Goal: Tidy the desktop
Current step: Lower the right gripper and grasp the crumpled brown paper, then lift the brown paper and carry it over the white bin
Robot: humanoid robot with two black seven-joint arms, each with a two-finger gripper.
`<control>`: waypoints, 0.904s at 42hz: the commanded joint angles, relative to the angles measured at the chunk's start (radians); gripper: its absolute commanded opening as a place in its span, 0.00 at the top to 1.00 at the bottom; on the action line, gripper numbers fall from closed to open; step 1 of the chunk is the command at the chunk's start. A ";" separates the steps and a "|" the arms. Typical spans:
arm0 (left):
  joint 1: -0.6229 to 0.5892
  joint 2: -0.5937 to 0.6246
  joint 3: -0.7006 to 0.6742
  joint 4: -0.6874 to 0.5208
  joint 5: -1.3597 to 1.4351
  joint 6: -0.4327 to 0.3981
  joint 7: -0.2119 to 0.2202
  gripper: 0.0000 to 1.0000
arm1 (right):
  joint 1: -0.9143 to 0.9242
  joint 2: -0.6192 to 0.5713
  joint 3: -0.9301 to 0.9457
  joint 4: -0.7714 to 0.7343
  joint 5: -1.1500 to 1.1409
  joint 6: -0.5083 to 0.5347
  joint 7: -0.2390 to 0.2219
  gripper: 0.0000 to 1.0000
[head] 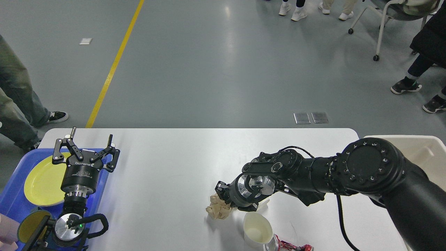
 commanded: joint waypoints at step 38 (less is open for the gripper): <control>0.000 0.000 0.000 0.000 0.000 0.000 0.000 0.04 | 1.044 -0.418 -0.496 0.782 -0.086 0.428 0.128 1.00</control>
